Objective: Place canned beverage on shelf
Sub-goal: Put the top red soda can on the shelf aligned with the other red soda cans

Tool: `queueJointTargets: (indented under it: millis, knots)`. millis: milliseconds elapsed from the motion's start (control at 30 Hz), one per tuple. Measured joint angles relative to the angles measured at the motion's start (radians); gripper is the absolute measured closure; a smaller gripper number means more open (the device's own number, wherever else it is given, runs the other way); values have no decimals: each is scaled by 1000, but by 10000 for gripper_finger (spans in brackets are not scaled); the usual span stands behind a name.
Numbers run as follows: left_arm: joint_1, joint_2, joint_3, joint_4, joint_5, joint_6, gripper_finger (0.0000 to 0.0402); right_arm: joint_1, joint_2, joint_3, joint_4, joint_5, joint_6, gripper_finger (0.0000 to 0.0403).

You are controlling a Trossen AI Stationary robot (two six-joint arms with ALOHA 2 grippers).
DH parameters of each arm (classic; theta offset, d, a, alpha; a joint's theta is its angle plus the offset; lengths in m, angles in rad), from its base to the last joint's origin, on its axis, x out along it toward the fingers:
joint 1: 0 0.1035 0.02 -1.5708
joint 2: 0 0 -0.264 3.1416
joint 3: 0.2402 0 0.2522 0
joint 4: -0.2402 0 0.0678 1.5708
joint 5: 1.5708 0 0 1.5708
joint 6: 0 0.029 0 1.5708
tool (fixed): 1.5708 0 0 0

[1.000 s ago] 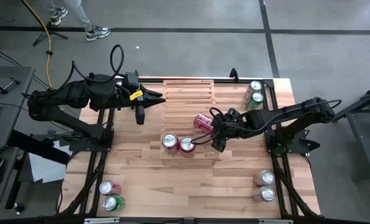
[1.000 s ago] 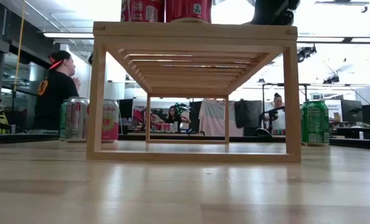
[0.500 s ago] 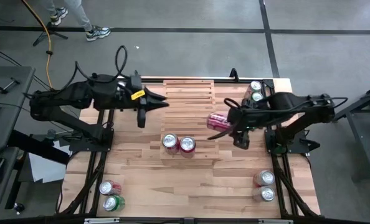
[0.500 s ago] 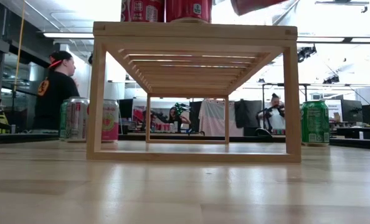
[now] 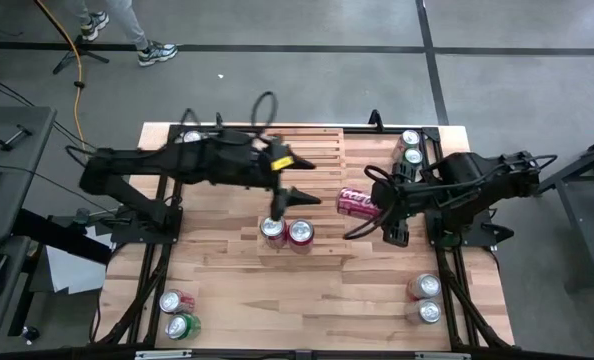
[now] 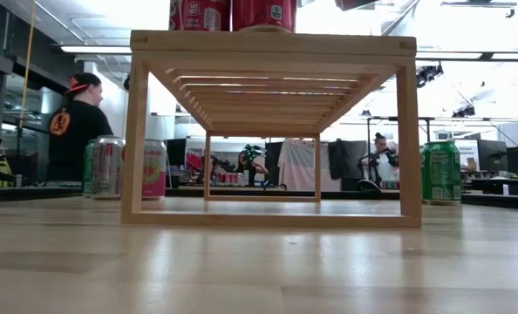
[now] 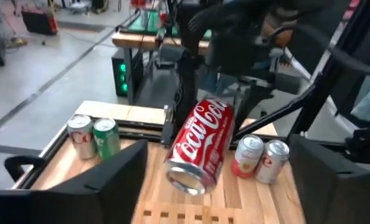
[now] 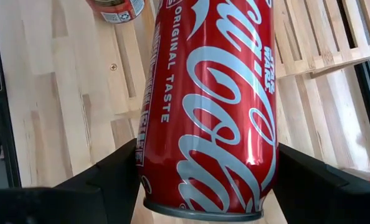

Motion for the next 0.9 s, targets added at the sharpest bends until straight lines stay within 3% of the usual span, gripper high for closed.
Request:
queueJointTargets:
  millis: [167,400,900]
  knots:
    - [29,142,153,-119,92,8,54,5,0,0,14,26,0,120]
    - [72,310,334,-314,143,52,50,5,0,-1,49,56,-30,120]
    - [84,372,374,-324,246,215,52,5,0,-1,120,72,-88,120]
